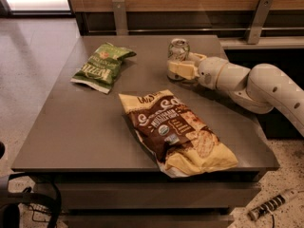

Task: Place 7up can upright

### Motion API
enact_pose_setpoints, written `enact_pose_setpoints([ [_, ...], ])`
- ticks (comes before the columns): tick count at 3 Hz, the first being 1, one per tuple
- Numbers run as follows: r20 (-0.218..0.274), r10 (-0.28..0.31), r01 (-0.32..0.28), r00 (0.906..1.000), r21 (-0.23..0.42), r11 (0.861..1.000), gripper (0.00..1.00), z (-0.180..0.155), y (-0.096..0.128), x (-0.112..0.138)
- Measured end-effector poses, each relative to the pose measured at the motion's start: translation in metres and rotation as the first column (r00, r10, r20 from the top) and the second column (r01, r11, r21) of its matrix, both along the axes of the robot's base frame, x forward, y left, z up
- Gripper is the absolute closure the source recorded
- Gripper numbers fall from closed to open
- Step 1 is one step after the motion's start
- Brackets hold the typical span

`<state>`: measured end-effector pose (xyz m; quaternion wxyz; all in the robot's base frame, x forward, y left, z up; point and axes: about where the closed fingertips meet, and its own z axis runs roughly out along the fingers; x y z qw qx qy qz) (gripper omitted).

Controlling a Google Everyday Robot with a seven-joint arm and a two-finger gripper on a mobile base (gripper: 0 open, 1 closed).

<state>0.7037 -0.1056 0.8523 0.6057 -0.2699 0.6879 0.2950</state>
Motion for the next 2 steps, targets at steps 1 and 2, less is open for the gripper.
enact_pose_setpoints([
  [1,0.000,0.000,0.000,1.0000,0.000,1.000,0.77,0.0018,0.0000,0.0000],
  [2,0.000,0.000,0.000,1.0000,0.000,1.000,0.53,0.0023,0.0001,0.0000],
])
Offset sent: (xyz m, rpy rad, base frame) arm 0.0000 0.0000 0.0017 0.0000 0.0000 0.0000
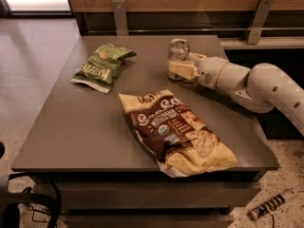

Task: Place 7up can upright

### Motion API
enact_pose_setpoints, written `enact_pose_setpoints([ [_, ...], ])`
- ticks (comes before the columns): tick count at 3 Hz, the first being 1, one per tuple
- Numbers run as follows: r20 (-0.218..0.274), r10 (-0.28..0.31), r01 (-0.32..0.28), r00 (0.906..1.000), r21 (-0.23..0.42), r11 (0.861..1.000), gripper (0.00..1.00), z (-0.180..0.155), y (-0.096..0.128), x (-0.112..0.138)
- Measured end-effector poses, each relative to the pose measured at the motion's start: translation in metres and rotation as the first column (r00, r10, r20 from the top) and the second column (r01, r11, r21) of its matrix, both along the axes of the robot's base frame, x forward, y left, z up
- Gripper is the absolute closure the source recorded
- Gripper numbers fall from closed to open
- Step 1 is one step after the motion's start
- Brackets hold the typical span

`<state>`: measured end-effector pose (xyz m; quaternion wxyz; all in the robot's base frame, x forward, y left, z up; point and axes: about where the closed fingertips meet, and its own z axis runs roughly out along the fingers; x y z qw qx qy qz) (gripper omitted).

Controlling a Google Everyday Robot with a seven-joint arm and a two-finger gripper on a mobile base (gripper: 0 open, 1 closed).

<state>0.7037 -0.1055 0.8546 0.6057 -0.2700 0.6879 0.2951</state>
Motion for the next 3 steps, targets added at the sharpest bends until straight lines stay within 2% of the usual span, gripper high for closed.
enact_pose_setpoints([
  [2,0.000,0.000,0.000,1.0000,0.000,1.000,0.07,0.0004,0.0002,0.0000],
  [3,0.000,0.004,-0.004,1.0000,0.000,1.000,0.00,0.0005,0.0024,0.0000],
])
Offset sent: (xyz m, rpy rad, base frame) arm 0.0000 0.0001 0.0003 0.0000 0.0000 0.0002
